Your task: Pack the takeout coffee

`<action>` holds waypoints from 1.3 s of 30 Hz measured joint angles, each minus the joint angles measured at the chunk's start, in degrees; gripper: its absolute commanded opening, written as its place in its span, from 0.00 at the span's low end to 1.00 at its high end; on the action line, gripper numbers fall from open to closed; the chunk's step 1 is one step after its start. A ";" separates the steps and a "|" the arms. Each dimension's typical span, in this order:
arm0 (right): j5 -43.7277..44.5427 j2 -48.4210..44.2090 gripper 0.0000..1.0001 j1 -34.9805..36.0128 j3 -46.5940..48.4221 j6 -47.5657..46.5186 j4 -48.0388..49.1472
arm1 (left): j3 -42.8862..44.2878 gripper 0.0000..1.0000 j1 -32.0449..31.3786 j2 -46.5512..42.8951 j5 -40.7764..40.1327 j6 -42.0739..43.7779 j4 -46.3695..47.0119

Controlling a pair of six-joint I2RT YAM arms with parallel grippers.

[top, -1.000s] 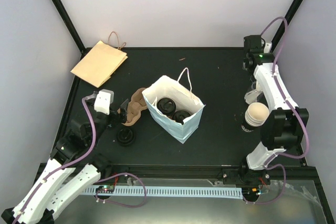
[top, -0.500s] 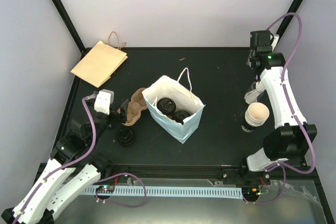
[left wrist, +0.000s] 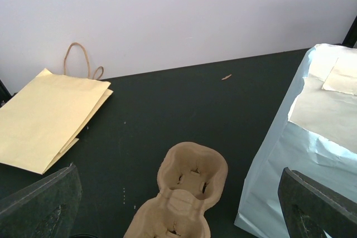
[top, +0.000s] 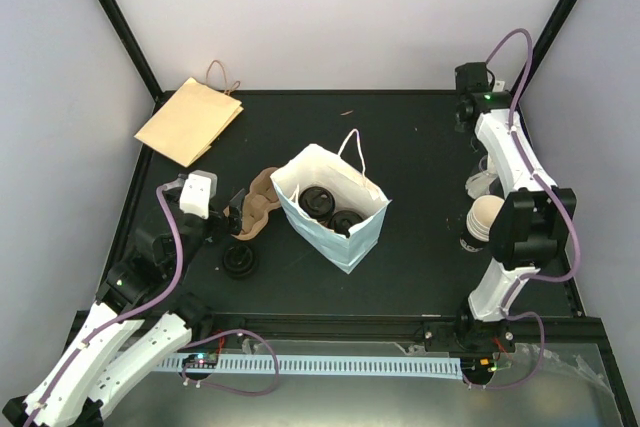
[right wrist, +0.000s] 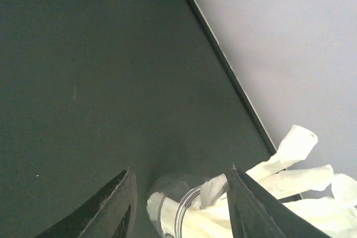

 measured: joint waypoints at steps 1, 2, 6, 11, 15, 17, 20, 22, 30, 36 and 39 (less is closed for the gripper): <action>0.37 0.61 0.45 0.00 0.33 0.04 -0.02 | 0.00 0.99 0.00 0.00 0.00 0.00 0.00; 0.76 1.09 0.44 0.00 0.66 0.09 -0.09 | 0.00 0.99 0.00 0.00 0.00 0.00 0.00; 2.69 1.66 0.39 -0.04 1.16 0.11 -0.07 | 0.00 0.99 0.00 0.02 0.00 0.00 0.00; 4.11 1.66 0.14 -0.04 1.16 0.31 -0.07 | 0.00 0.99 0.00 0.02 0.00 0.00 0.00; 4.17 1.66 0.02 -0.04 1.16 0.31 -0.20 | 0.00 0.99 0.00 0.02 0.00 0.00 0.02; 4.15 1.64 0.01 -0.04 1.18 0.39 -0.79 | 0.00 0.99 0.00 0.02 0.00 0.00 0.00; 4.13 1.36 0.01 -0.02 1.36 0.31 -1.86 | 0.00 0.99 0.00 0.02 0.00 0.00 0.00; 4.13 0.70 0.01 0.20 1.62 0.33 -2.71 | 0.00 0.99 0.00 0.02 0.00 0.00 0.02; 4.66 -3.69 0.01 3.87 6.14 1.20 -6.56 | 0.00 0.99 0.00 0.39 0.02 0.00 0.09; 4.76 -6.19 0.01 5.46 10.49 2.25 -11.04 | 0.00 0.99 0.00 0.39 0.04 0.02 0.31; 4.57 -6.99 0.01 6.36 14.21 2.54 -14.25 | 0.00 0.99 0.00 0.39 0.04 0.02 0.33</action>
